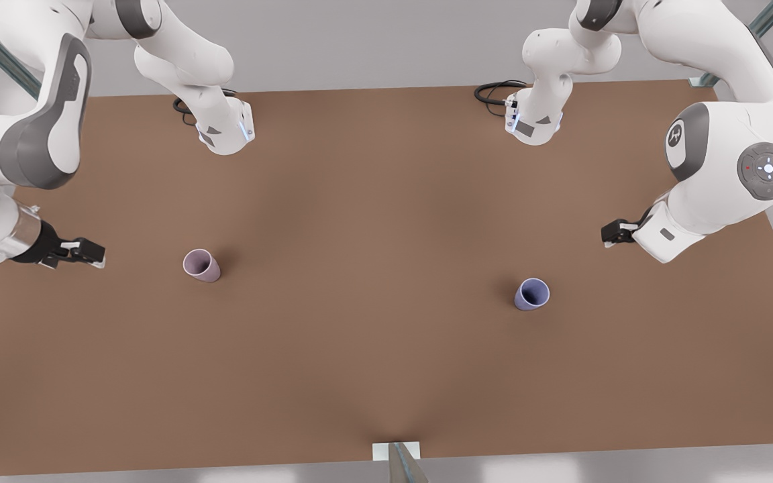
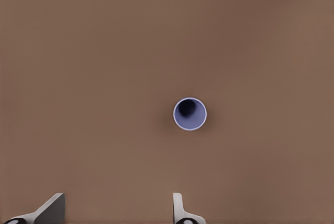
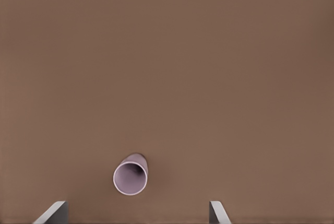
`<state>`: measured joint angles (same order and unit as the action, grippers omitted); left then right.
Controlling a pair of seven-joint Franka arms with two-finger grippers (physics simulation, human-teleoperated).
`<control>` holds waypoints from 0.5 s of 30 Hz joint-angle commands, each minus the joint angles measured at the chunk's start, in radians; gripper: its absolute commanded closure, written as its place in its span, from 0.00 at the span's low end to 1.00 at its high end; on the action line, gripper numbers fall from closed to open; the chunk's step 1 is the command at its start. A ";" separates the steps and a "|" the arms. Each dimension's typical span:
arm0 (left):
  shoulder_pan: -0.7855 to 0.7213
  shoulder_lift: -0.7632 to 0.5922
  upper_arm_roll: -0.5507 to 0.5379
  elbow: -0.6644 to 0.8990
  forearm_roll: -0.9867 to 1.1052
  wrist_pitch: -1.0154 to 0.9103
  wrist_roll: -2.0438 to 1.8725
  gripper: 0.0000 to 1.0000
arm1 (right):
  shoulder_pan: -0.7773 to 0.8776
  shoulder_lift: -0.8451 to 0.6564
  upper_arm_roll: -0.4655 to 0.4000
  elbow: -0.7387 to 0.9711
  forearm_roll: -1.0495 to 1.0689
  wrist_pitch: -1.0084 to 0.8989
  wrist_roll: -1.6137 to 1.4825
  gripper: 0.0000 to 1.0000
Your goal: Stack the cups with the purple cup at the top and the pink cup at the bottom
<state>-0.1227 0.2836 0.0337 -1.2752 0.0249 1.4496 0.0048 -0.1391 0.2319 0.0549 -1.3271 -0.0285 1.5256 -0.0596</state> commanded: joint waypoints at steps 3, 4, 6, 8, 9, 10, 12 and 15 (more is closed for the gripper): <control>0.000 0.005 0.000 0.000 0.001 0.008 0.004 0.00 | 0.004 -0.014 -0.004 -0.003 -0.010 -0.024 -0.078 0.00; 0.000 0.005 0.002 -0.004 -0.002 0.008 0.003 0.00 | -0.004 -0.016 -0.006 -0.012 -0.011 -0.022 -0.100 0.00; 0.000 0.005 0.003 -0.009 -0.003 0.008 0.003 0.00 | -0.016 -0.031 -0.003 -0.053 -0.004 -0.021 -0.117 0.00; 0.000 0.005 0.005 -0.010 -0.003 0.008 -0.002 0.00 | -0.007 -0.094 0.005 -0.222 -0.018 0.086 -0.146 0.00; 0.000 0.011 0.006 -0.012 -0.003 0.008 -0.005 0.00 | -0.016 -0.112 0.000 -0.297 -0.014 0.114 -0.151 0.00; 0.000 0.012 0.006 -0.013 -0.003 0.008 -0.005 0.00 | -0.011 -0.122 0.000 -0.340 -0.014 0.119 -0.151 0.00; 0.000 0.016 0.008 -0.013 -0.003 -0.002 -0.006 0.00 | -0.008 -0.146 -0.001 -0.454 -0.013 0.220 -0.173 0.00; 0.002 0.022 0.009 -0.012 -0.005 -0.003 -0.003 0.00 | -0.017 -0.141 -0.010 -0.569 0.007 0.363 -0.250 0.00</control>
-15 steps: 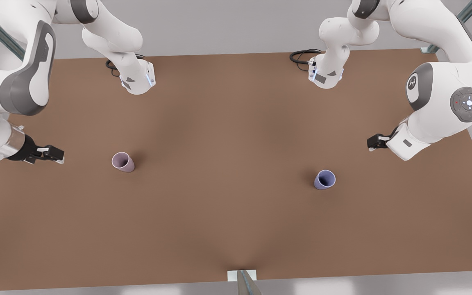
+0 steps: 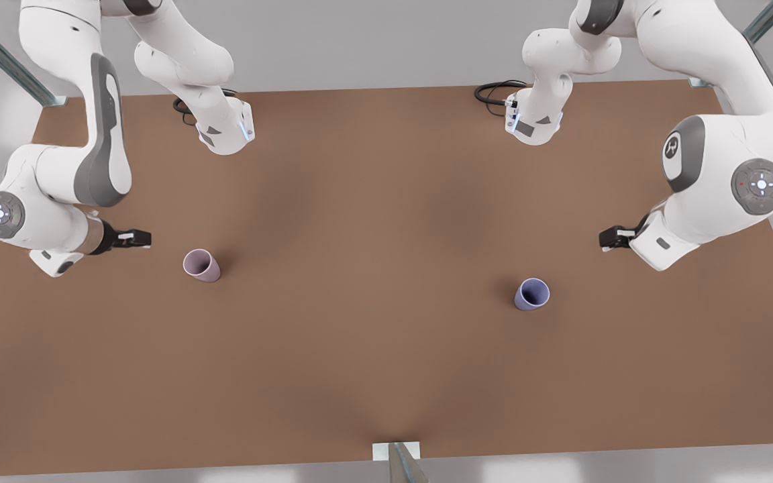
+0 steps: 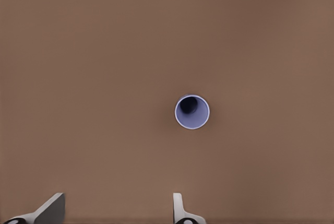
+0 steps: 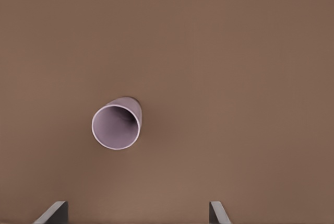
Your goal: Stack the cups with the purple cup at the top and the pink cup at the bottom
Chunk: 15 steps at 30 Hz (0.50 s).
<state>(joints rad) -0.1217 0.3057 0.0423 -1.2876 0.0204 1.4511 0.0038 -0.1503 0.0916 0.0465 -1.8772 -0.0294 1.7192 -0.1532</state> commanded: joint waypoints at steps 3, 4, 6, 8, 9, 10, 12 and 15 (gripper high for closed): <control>0.002 0.001 0.001 0.001 -0.002 -0.003 -0.002 0.00 | 0.003 -0.004 -0.001 -0.168 0.072 0.347 -0.157 0.00; 0.002 0.001 0.001 -0.001 -0.002 -0.005 -0.001 0.00 | 0.006 -0.004 -0.002 -0.198 0.074 0.384 -0.157 0.00; 0.002 0.009 0.001 0.001 -0.002 -0.008 -0.001 0.00 | 0.021 0.008 -0.002 -0.226 0.088 0.442 -0.152 0.00; 0.002 0.010 0.001 0.001 -0.002 -0.006 -0.001 0.00 | 0.035 0.036 -0.002 -0.224 0.091 0.480 -0.155 0.00; 0.002 0.012 0.001 0.001 -0.002 -0.006 -0.002 0.00 | 0.035 0.076 -0.004 -0.226 0.091 0.554 -0.155 0.00; 0.002 0.013 0.001 0.001 -0.002 -0.006 -0.002 0.00 | 0.040 0.086 -0.004 -0.226 0.091 0.569 -0.155 0.00; 0.002 0.015 0.001 0.001 -0.002 -0.006 -0.002 0.00 | 0.048 0.117 -0.005 -0.227 0.091 0.588 -0.157 0.00; 0.002 0.020 0.001 0.001 -0.002 -0.006 -0.002 0.00 | 0.048 0.139 -0.005 -0.253 0.089 0.614 -0.160 0.00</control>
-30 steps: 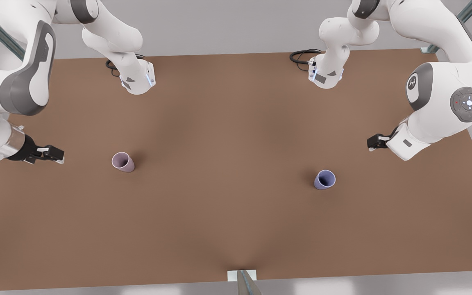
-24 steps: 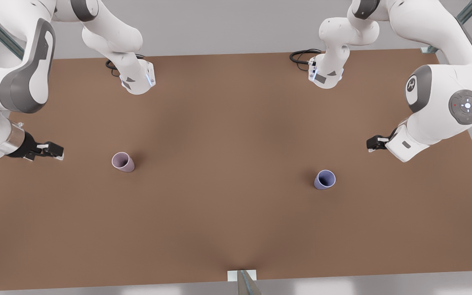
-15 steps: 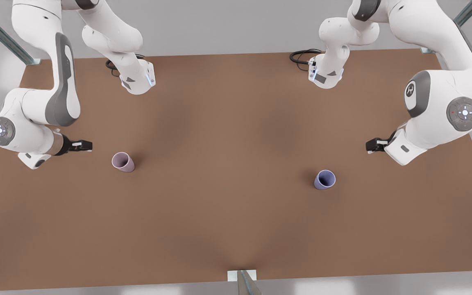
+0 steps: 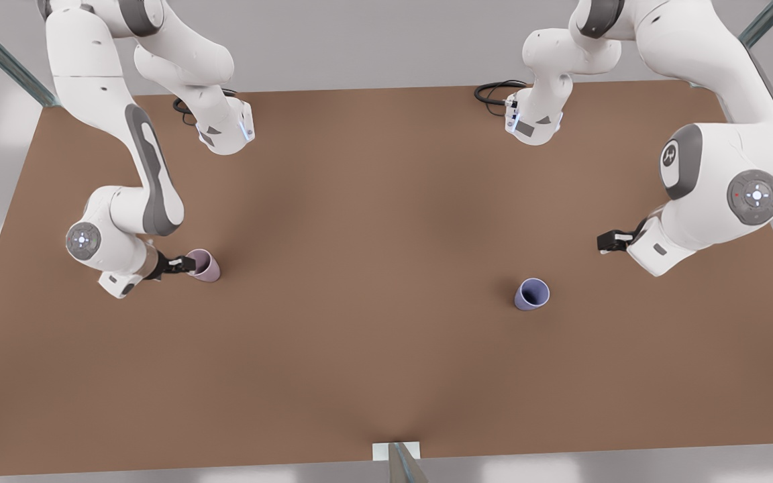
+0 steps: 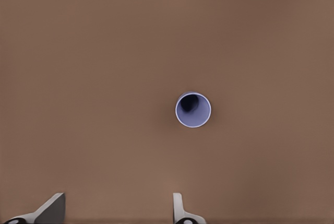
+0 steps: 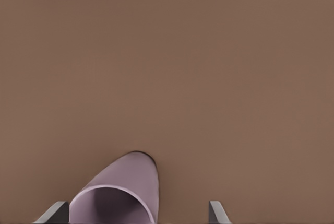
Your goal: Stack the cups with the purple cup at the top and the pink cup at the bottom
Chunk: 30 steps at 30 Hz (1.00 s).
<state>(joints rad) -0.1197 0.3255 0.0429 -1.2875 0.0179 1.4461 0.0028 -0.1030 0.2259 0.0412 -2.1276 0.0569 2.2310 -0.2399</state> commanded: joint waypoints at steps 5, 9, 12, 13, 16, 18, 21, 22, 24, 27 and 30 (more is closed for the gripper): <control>0.002 0.007 0.000 0.000 0.002 -0.001 -0.001 0.00 | -0.001 -0.008 -0.003 -0.124 0.003 0.203 -0.073 0.00; 0.002 0.007 0.000 0.000 0.002 -0.001 -0.001 0.00 | -0.011 0.007 -0.004 -0.141 0.001 0.245 -0.102 0.00; 0.002 0.009 0.000 0.000 0.002 -0.001 -0.001 0.00 | -0.009 0.032 -0.004 -0.183 0.001 0.311 -0.104 0.00; 0.002 0.009 0.000 0.000 0.002 -0.001 -0.001 0.00 | -0.007 0.043 -0.004 -0.183 0.001 0.314 -0.104 0.11; 0.002 0.010 0.000 0.000 0.002 0.000 -0.001 0.00 | -0.004 0.053 -0.004 -0.179 0.001 0.325 -0.102 0.56; 0.002 0.010 0.000 0.002 0.002 0.000 -0.001 0.00 | -0.004 0.059 -0.004 -0.176 0.003 0.322 -0.093 0.61; 0.002 0.010 0.000 0.002 0.002 -0.001 -0.001 0.00 | -0.004 0.061 -0.004 -0.172 0.003 0.317 -0.091 0.75; 0.002 0.010 0.000 0.000 0.002 -0.001 -0.001 0.00 | -0.004 0.061 -0.004 -0.169 0.004 0.314 -0.090 0.79; 0.002 0.010 0.000 0.002 0.002 -0.001 -0.001 0.00 | -0.001 0.055 -0.003 -0.153 0.004 0.296 -0.087 0.79; 0.002 0.010 0.000 0.000 0.001 -0.001 0.000 0.00 | 0.009 0.033 0.000 -0.109 0.008 0.213 -0.073 0.79; 0.002 0.010 0.000 0.000 0.001 0.000 0.000 0.00 | 0.166 -0.010 0.005 0.026 0.008 0.041 0.160 0.79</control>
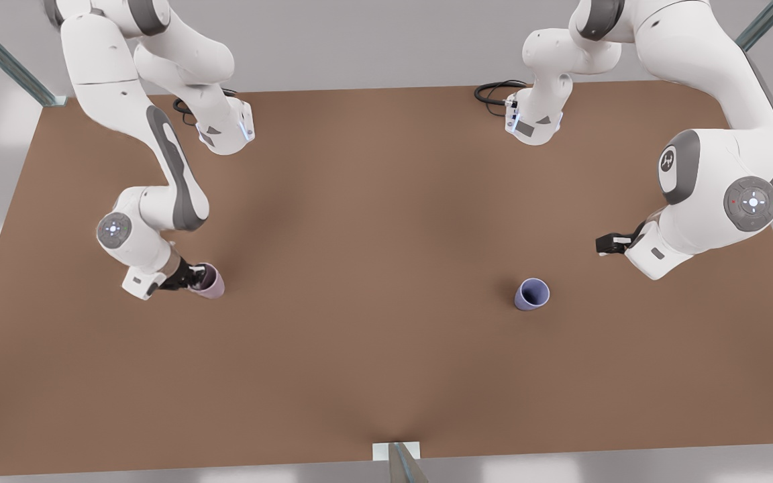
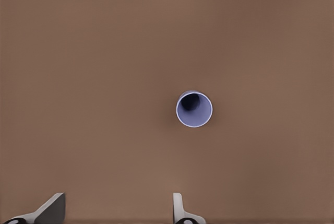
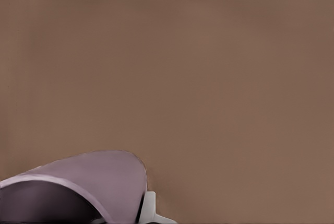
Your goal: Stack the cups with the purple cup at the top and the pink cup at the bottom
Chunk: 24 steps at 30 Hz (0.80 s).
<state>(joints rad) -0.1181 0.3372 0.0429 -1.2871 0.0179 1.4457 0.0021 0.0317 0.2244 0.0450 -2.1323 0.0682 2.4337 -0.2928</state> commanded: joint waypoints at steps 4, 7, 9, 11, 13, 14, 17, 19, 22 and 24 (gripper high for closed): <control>0.000 0.005 0.000 0.000 -0.001 0.005 0.001 0.00 | 0.263 0.033 0.001 0.227 0.070 -0.252 0.552 0.79; -0.001 0.028 0.000 0.000 -0.006 0.009 0.001 0.00 | 0.401 0.233 0.059 0.531 0.108 -0.317 0.923 0.79; -0.002 0.042 0.000 0.000 -0.027 0.033 -0.001 0.00 | 0.501 0.349 0.052 0.686 0.108 -0.344 1.070 0.79; -0.008 0.068 -0.001 -0.001 -0.047 0.071 -0.001 0.00 | 0.592 0.492 0.030 0.870 0.105 -0.355 1.205 0.79; -0.017 0.068 -0.012 -0.066 -0.049 0.163 -0.004 0.00 | 0.706 0.602 -0.067 1.002 0.107 -0.366 1.290 0.79; -0.028 0.071 -0.014 -0.096 -0.055 0.214 -0.023 0.00 | 0.712 0.602 -0.068 0.976 0.107 -0.367 1.293 0.79; -0.051 0.069 -0.014 -0.241 -0.075 0.410 -0.030 0.00 | 0.781 0.612 -0.129 0.930 0.105 -0.367 1.294 0.79; -0.057 0.095 -0.014 -0.262 -0.084 0.483 -0.033 0.00 | 0.783 0.627 -0.128 0.943 0.107 -0.367 1.317 0.79; -0.061 0.135 -0.014 -0.265 -0.084 0.509 -0.042 0.00 | 0.781 0.635 -0.134 0.942 0.102 -0.369 1.314 0.79; -0.061 0.151 -0.012 -0.265 -0.085 0.512 -0.042 0.00 | 0.778 0.664 -0.136 0.960 0.102 -0.367 1.316 0.79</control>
<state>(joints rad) -0.1795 0.4844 0.0306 -1.5523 -0.0640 1.8572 -0.0150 0.8091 0.8811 -0.0902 -1.1789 0.1752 2.0793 0.5638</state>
